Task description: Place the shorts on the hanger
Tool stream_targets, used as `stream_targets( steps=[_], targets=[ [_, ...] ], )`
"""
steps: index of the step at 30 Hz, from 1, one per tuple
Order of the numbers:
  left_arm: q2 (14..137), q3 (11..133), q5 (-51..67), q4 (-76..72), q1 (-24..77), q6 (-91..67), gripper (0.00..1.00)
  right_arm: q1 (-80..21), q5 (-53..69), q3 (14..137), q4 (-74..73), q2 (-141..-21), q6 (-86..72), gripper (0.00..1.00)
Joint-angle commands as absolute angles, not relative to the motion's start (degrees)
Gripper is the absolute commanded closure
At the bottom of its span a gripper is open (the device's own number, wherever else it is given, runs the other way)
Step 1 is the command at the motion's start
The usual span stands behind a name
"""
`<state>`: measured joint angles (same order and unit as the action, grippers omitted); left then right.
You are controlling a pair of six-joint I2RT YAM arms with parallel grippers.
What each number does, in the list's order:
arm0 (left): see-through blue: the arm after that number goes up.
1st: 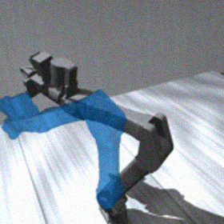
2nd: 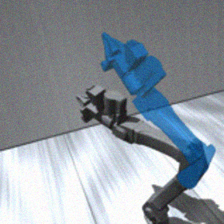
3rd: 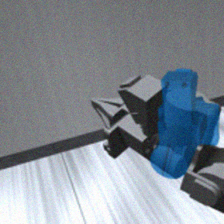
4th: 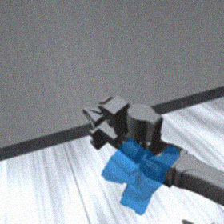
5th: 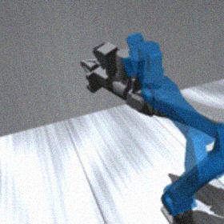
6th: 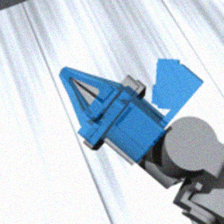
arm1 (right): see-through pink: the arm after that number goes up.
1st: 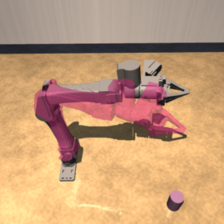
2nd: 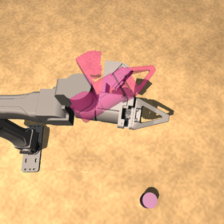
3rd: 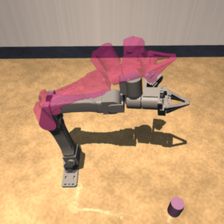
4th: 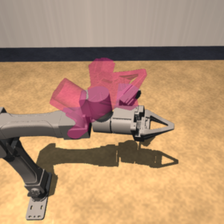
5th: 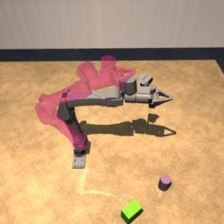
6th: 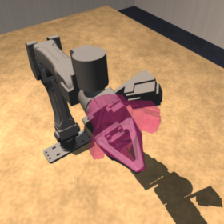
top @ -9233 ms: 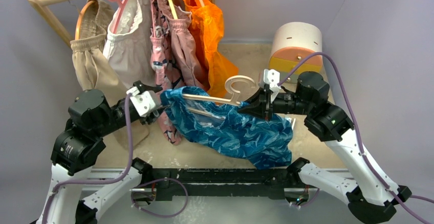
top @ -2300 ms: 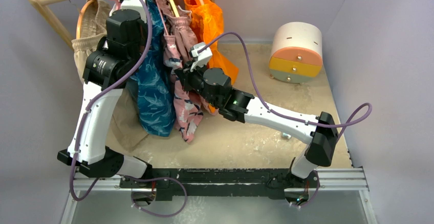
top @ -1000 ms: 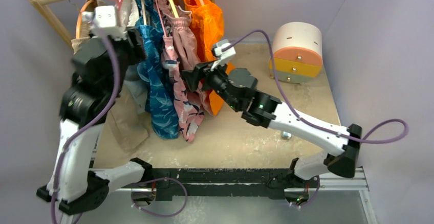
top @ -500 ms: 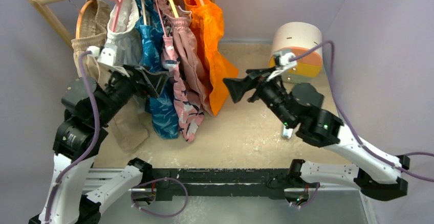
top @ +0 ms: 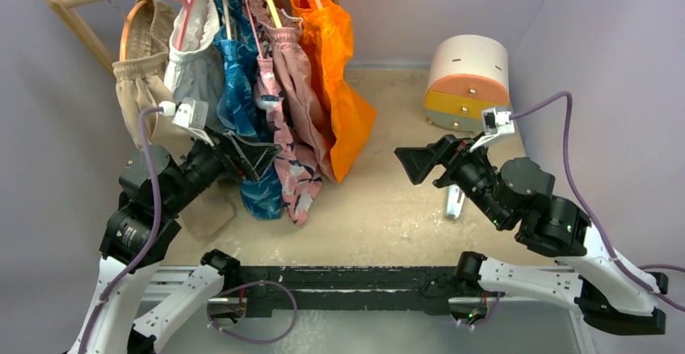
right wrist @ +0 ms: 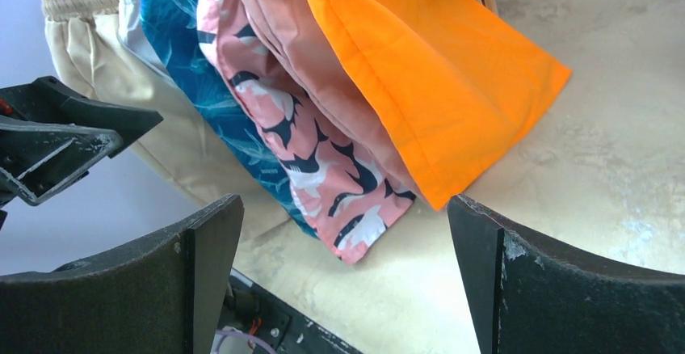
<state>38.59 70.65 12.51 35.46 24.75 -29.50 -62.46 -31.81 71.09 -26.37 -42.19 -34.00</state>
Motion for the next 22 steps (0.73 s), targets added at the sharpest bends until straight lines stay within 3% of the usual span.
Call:
stream_targets(
  steps=[1, 22],
  targets=[
    [36.52, 66.50, 9.97, 31.20, 24.48, -33.85, 0.22, -62.40, -31.99, 69.96, -29.17, -39.95, -38.10, 0.01],
    [35.50, 61.34, 5.80, 28.97, 24.46, -35.29, 0.19, -62.40, -29.80, 68.49, -31.27, -37.27, -38.09, 0.01]
  ],
)
